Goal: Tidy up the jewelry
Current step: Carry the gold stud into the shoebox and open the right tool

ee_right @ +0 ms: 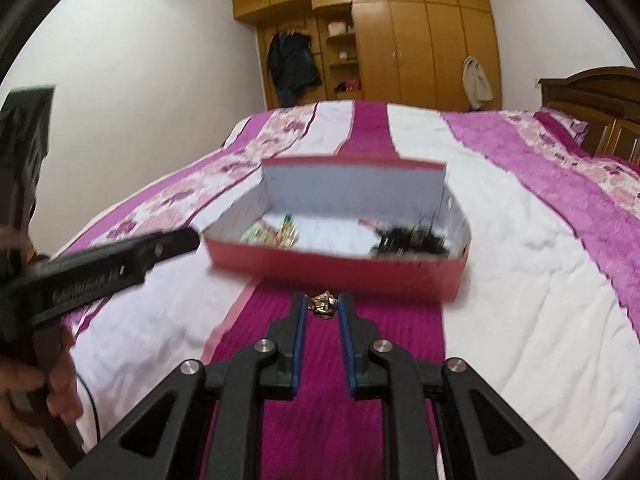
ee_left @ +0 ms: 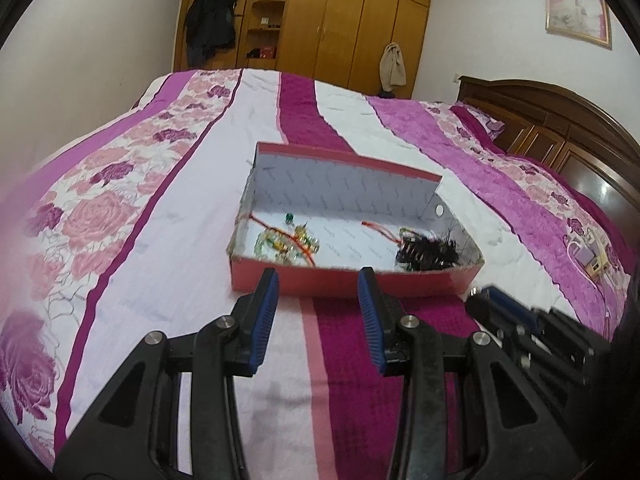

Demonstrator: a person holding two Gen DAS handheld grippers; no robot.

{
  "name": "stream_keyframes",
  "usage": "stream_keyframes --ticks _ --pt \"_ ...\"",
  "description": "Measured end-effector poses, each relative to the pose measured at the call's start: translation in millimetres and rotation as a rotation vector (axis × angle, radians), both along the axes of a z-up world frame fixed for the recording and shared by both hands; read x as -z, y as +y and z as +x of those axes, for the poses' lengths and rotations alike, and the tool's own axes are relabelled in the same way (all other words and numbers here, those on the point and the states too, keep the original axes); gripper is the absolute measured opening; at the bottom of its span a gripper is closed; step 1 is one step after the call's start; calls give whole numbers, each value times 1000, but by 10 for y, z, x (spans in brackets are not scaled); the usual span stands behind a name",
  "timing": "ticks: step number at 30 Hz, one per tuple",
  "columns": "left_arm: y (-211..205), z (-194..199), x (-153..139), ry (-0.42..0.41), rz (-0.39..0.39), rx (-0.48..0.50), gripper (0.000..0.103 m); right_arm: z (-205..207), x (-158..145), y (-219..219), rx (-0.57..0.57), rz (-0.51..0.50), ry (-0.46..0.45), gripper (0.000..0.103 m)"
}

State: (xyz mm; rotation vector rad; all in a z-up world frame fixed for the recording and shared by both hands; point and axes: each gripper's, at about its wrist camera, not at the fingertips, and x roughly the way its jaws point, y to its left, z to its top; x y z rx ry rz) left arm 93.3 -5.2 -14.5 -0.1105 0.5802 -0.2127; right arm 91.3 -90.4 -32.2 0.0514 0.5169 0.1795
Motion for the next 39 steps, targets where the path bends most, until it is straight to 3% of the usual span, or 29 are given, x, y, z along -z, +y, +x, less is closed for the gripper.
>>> stream_keyframes --ticks 5,9,17,26,28,30,39 --pt "-63 96 -37 -28 -1 -2 32 269 -83 -65 50 -26 -65 18" --pt "-95 142 -33 -31 0 -3 32 540 -80 -130 88 -41 -66 18" --pt "-147 196 35 -17 9 1 32 1068 81 -329 159 -57 16 18" --pt "-163 204 41 -11 13 1 32 1273 230 -499 183 -12 122 20" --pt "-164 202 40 -12 10 1 32 1246 213 -511 177 6 127 38" --pt "-162 203 34 -13 8 -2 32 1183 165 -521 173 19 110 49" --pt "-93 104 -98 -25 -22 -2 33 744 -114 -429 142 33 56 62"
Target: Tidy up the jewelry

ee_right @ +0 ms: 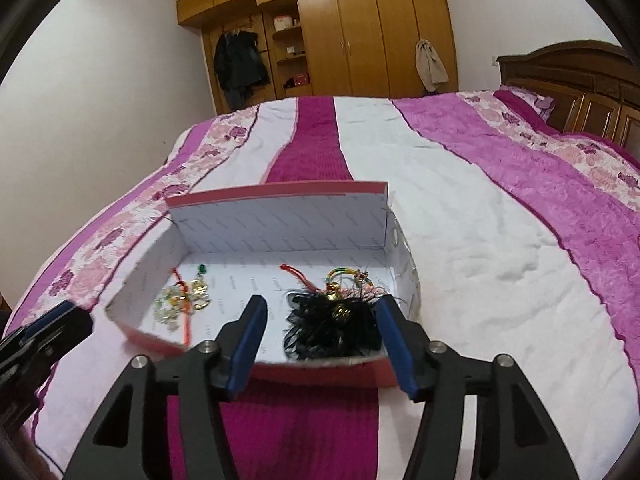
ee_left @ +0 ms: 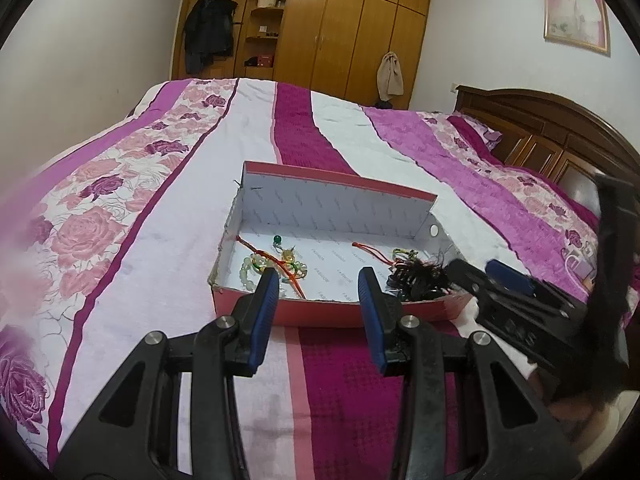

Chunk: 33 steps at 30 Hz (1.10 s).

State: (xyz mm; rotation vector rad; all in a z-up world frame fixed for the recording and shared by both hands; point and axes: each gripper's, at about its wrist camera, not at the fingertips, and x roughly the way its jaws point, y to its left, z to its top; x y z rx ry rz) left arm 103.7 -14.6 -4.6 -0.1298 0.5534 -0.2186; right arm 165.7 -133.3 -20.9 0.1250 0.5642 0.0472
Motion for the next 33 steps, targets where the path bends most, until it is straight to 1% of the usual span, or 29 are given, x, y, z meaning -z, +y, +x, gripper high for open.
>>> stream_keyframes --ticks 4,5,6,7,9,10,11,12,13,15,19,26,33 --pt "25 -68 -30 1 2 -3 34 -260 -100 54 -19 7 -30 66" --pt "31 -91 -34 2 5 -5 36 -325 -118 66 -24 12 -35 68" --pt "39 -100 -35 3 7 -8 41 -373 -134 72 -26 14 -41 71" --pt "50 -121 -37 2 8 -13 44 -438 -152 78 -27 15 -49 74" --pt "74 -168 -41 -2 11 -23 55 -530 -166 98 -28 15 -56 78" --pt "85 -191 -44 -3 15 -33 58 -585 -166 111 -31 16 -58 80" --pt "93 -204 -47 -3 19 -40 65 -624 -164 117 -34 14 -56 81" --pt "106 -219 -49 -5 22 -47 69 -656 -161 121 -35 12 -52 83" --pt "115 -233 -49 -7 23 -53 70 -702 -149 130 -35 5 -46 87" --pt "129 -253 -45 -6 32 -65 73 -783 -134 130 -35 0 -48 91" --pt "129 -276 0 8 47 -76 75 -899 -120 131 -31 -16 -54 95" --pt "63 -312 34 11 83 -73 76 -1031 -133 79 -18 -12 -63 95" --pt "47 -327 31 10 86 -64 76 -1064 -153 52 -9 -12 -65 95"
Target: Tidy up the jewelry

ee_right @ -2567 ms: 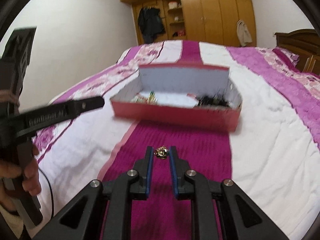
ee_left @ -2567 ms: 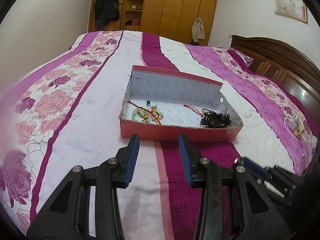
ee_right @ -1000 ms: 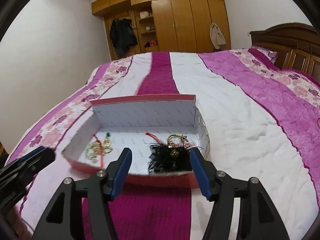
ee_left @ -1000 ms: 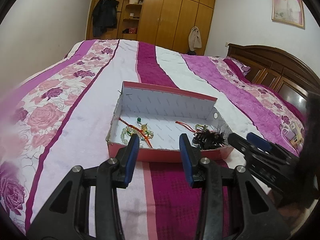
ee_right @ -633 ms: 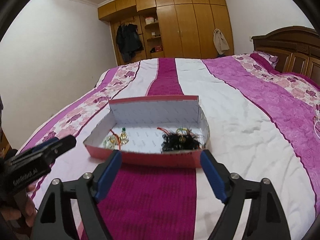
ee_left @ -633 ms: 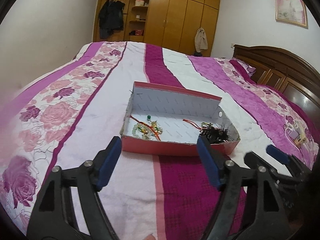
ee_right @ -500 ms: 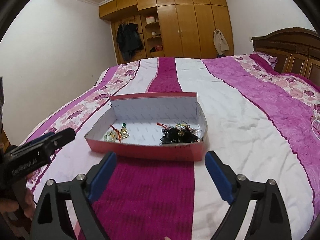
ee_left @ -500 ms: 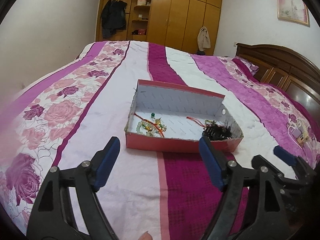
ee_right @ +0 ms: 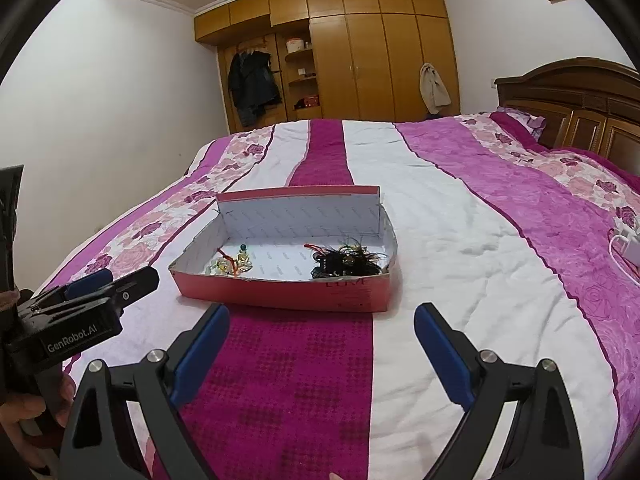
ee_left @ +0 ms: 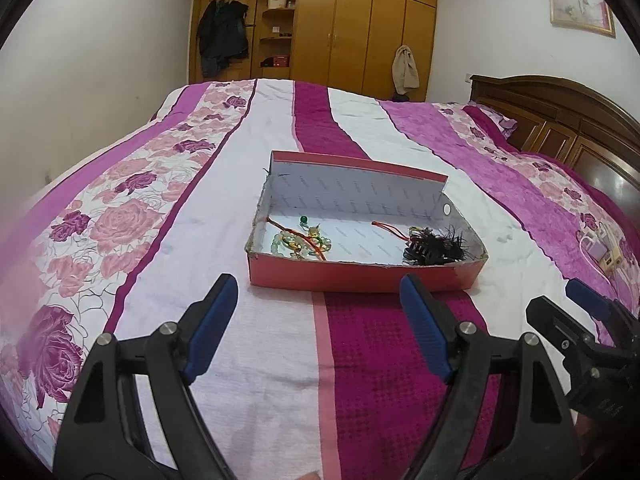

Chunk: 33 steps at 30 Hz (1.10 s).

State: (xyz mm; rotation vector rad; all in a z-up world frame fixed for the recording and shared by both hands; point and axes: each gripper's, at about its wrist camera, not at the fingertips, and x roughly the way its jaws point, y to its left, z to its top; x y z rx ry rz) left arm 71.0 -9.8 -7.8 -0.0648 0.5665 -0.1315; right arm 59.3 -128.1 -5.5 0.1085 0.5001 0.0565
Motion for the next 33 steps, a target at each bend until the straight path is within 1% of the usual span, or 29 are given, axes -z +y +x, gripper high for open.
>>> stream_keyframes --ticks 10,33 --pt "-12 -22 4 -10 11 -9 76 -24 -8 -43 12 8 0 95" --pt "7 -14 -5 -7 6 -17 76 -22 -5 -45 9 8 0 95"
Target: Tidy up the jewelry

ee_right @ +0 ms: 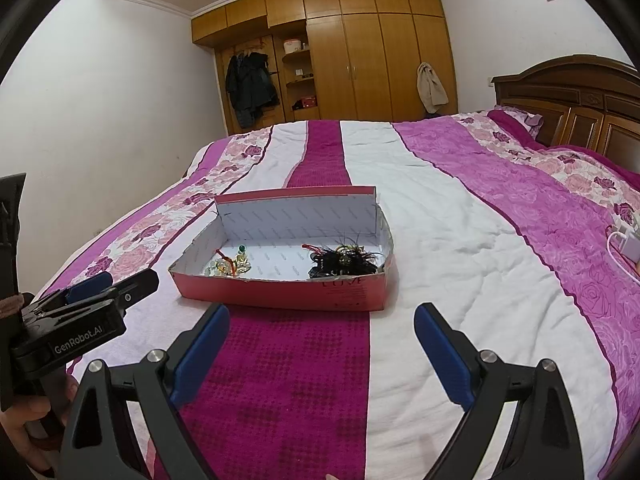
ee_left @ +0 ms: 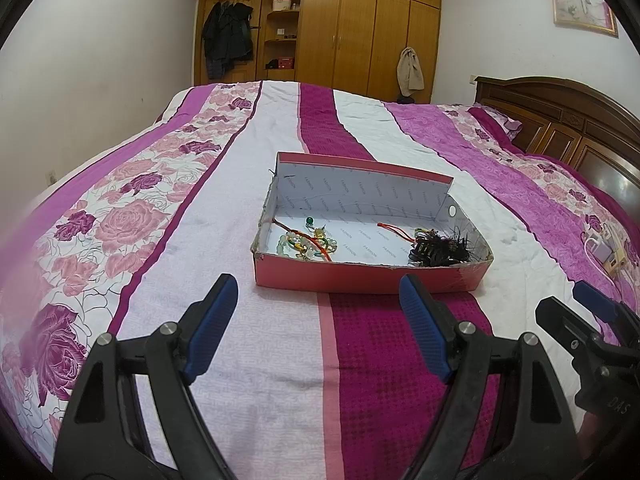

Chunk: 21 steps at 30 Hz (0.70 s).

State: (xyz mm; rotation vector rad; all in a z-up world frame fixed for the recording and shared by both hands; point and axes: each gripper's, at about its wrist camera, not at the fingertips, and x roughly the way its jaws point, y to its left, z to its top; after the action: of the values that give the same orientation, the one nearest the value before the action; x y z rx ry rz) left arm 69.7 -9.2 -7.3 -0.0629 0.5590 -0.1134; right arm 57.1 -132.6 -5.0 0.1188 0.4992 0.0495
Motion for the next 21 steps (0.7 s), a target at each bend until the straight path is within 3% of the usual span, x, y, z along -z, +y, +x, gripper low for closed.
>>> stream_keyframes --ticks 21 --pt "14 6 13 3 -2 -1 76 0 2 7 0 0 1 95"
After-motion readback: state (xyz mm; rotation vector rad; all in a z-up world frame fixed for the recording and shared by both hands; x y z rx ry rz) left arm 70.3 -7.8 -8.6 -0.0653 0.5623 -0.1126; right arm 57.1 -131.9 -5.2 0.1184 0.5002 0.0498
